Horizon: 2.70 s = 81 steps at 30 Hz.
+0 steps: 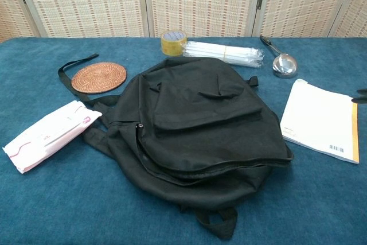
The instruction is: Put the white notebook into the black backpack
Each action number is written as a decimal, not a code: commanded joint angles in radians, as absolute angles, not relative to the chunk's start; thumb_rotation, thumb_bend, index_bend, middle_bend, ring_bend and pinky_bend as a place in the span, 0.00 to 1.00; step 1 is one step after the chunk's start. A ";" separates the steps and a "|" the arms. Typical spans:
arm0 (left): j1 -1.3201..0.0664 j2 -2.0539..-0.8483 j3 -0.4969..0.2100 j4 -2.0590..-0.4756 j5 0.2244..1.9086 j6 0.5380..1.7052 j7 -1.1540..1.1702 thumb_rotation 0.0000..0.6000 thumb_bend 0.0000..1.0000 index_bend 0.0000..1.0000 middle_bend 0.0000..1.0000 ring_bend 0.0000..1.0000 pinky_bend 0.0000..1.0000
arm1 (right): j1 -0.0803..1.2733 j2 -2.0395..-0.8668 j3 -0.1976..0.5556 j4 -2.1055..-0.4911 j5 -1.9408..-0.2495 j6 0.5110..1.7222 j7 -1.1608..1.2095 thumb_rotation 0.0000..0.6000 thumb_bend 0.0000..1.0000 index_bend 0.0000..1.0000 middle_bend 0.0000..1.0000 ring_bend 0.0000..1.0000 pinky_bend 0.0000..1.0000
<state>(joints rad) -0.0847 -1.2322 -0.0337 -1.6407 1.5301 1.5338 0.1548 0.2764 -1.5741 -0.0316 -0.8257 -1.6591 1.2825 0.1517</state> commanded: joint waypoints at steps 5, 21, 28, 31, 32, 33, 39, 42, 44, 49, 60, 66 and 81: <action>-0.084 -1.231 -0.035 -1.642 1.529 1.532 0.152 1.00 0.25 0.09 0.04 0.05 0.00 | 0.316 -1.682 -0.048 -0.680 -1.681 1.280 0.231 1.00 0.37 0.00 0.01 0.06 0.00; -0.085 -1.233 -0.036 -1.638 1.526 1.527 0.148 1.00 0.25 0.09 0.04 0.04 0.00 | 0.337 -1.741 -0.056 -0.579 -1.668 1.280 0.288 1.00 0.37 0.00 0.02 0.07 0.00; -0.083 -1.232 -0.037 -1.635 1.525 1.528 0.144 1.00 0.25 0.09 0.04 0.04 0.00 | 0.358 -1.753 -0.049 -0.566 -1.662 1.279 0.305 1.00 0.37 0.00 0.03 0.09 0.00; -0.082 -1.232 -0.038 -1.634 1.524 1.530 0.141 1.00 0.25 0.09 0.04 0.04 0.00 | 0.368 -1.755 -0.043 -0.565 -1.657 1.280 0.309 1.00 0.37 0.00 0.04 0.10 0.00; -0.081 -1.232 -0.038 -1.632 1.523 1.530 0.140 1.00 0.25 0.09 0.04 0.04 0.00 | 0.372 -1.756 -0.040 -0.564 -1.655 1.280 0.308 1.00 0.37 0.00 0.04 0.10 0.00; -0.081 -1.233 -0.038 -1.631 1.523 1.530 0.139 1.00 0.25 0.09 0.04 0.04 0.00 | 0.376 -1.758 -0.039 -0.562 -1.654 1.278 0.308 1.00 0.37 0.00 0.05 0.10 0.00; -0.083 -1.236 -0.038 -1.628 1.522 1.526 0.135 1.00 0.25 0.09 0.04 0.04 0.00 | 0.404 -1.791 -0.018 -0.548 -1.641 1.278 0.308 1.00 0.38 0.01 0.07 0.12 0.04; -0.082 -1.236 -0.039 -1.627 1.521 1.527 0.133 1.00 0.25 0.09 0.04 0.04 0.00 | 0.421 -1.814 -0.004 -0.532 -1.632 1.277 0.304 1.00 0.44 0.03 0.10 0.15 0.10; -0.082 -1.235 -0.040 -1.626 1.519 1.527 0.129 1.00 0.25 0.09 0.04 0.04 0.00 | 0.437 -1.827 0.005 -0.523 -1.625 1.267 0.301 1.00 0.50 0.04 0.11 0.16 0.11; -0.080 -1.235 -0.040 -1.625 1.517 1.527 0.123 1.00 0.25 0.09 0.04 0.04 0.00 | 0.477 -1.845 0.020 -0.518 -1.612 1.226 0.282 1.00 0.54 0.04 0.12 0.17 0.14; -0.073 -1.230 -0.037 -1.624 1.515 1.531 0.109 1.00 0.25 0.09 0.04 0.04 0.00 | 0.544 -1.834 0.078 -0.619 -1.552 1.158 0.194 1.00 0.54 0.04 0.10 0.15 0.16; -0.076 -1.231 -0.036 -1.626 1.516 1.524 0.113 1.00 0.25 0.09 0.04 0.04 0.00 | 0.566 -1.815 0.115 -0.690 -1.499 1.105 0.118 1.00 0.54 0.09 0.10 0.15 0.20; -0.078 -1.232 -0.037 -1.620 1.511 1.516 0.106 1.00 0.25 0.09 0.04 0.04 0.00 | 0.582 -1.819 0.164 -0.735 -1.432 1.100 0.066 1.00 0.51 0.46 0.23 0.24 0.26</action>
